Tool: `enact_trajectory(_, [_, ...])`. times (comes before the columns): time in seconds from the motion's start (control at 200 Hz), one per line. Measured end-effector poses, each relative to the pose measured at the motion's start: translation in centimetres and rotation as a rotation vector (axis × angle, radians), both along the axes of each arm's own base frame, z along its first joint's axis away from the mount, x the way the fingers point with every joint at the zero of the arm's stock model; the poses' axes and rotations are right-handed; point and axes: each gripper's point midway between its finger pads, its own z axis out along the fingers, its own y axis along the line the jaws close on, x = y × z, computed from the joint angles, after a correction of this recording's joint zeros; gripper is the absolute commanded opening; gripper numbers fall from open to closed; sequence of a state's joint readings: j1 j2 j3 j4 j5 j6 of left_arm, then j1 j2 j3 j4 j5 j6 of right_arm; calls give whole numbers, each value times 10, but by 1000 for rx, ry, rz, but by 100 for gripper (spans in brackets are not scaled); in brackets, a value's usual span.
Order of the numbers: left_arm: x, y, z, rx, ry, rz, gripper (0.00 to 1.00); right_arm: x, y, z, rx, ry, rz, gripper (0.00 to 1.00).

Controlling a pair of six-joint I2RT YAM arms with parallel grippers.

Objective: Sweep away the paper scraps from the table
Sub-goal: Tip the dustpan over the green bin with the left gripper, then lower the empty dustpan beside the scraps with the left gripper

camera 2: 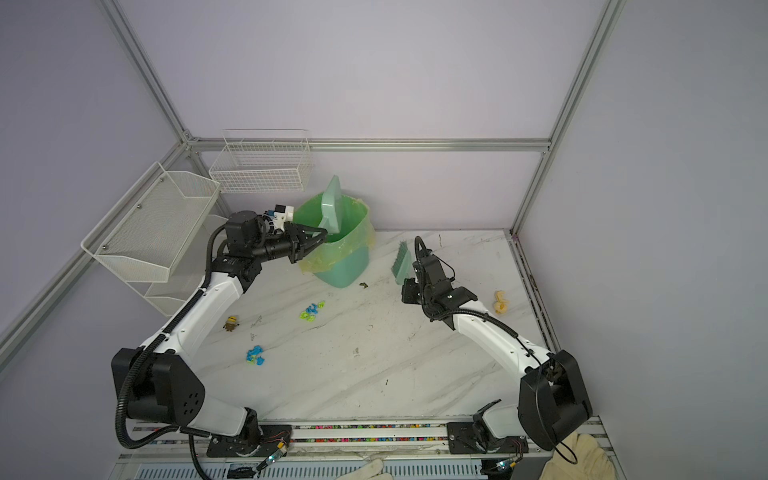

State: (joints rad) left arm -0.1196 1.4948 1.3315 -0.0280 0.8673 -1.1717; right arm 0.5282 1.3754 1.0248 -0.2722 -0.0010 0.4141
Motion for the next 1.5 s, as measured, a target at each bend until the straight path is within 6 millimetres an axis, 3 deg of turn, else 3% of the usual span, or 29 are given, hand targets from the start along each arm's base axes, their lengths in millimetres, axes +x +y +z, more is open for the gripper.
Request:
enact_trajectory(0.48, [-12, -2, 22, -86, -42, -58, 0, -4, 1, 12, 45, -13, -2, 0])
enact_trajectory(0.74, [-43, 1, 38, -28, -101, -72, 0, -7, 4, 14, 74, 0, 2, 0])
enact_trajectory(1.21, [-92, 15, 35, 156, -166, -32, 0, -9, 8, 14, 104, 19, 7, 0])
enact_trajectory(1.5, [-115, 30, 19, 296, -161, 22, 0, -12, 15, 13, 134, 34, 34, 0])
